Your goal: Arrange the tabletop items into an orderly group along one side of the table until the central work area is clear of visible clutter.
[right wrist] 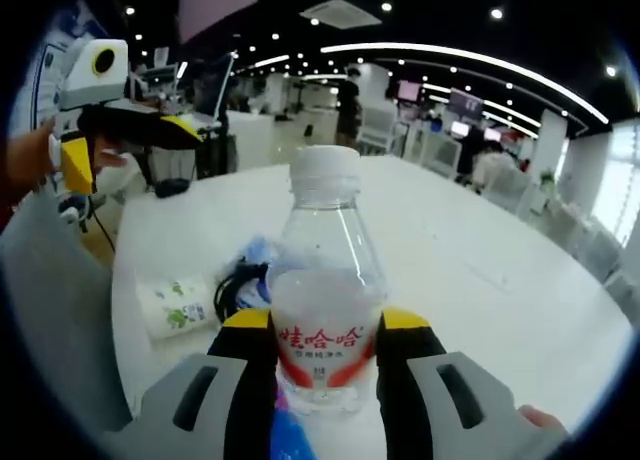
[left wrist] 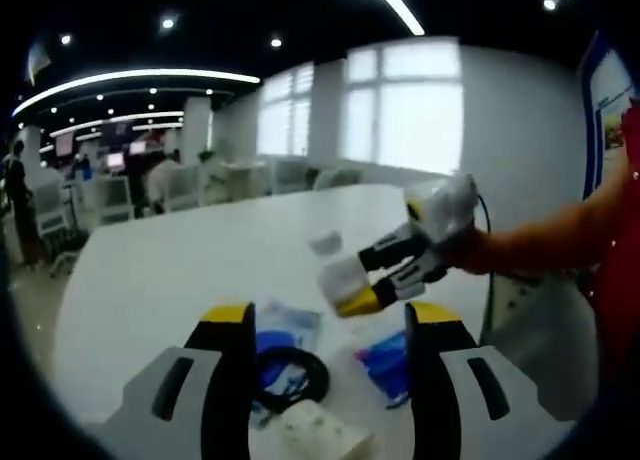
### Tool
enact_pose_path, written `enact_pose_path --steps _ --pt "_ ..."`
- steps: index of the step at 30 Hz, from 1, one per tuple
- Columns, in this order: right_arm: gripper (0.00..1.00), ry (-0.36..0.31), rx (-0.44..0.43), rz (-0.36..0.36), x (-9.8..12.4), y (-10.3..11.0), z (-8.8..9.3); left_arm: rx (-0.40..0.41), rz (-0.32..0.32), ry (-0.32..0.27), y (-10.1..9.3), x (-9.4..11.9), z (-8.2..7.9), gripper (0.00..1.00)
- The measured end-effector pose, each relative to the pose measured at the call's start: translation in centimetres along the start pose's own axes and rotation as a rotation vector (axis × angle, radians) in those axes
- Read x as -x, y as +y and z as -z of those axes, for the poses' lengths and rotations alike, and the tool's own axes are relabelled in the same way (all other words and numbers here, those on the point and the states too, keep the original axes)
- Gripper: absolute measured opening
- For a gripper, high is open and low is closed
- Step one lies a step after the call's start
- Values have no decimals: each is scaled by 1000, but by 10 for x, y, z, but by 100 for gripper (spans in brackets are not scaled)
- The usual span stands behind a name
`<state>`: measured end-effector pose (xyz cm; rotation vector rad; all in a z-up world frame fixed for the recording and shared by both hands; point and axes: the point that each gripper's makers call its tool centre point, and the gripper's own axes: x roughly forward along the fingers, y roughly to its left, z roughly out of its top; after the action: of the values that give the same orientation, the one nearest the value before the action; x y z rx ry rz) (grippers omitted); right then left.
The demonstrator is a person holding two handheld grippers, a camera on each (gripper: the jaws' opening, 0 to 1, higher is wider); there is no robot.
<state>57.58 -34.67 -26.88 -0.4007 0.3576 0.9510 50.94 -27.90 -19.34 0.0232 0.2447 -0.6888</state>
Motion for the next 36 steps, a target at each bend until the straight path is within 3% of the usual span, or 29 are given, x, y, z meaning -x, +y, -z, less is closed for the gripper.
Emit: enact_pose_path --steps 9,17,26,36 --pt "37 -105 7 -5 5 24 -49 74 -32 -82 0 -11 -27 56" --pt "37 -159 26 -28 3 48 -76 117 -62 -131 7 -9 -42 56" --pt "37 -204 48 -39 3 69 -98 130 -90 -135 11 -7 -43 56" --pt "37 -238 41 -41 4 77 -113 146 -118 -130 18 -3 -43 52"
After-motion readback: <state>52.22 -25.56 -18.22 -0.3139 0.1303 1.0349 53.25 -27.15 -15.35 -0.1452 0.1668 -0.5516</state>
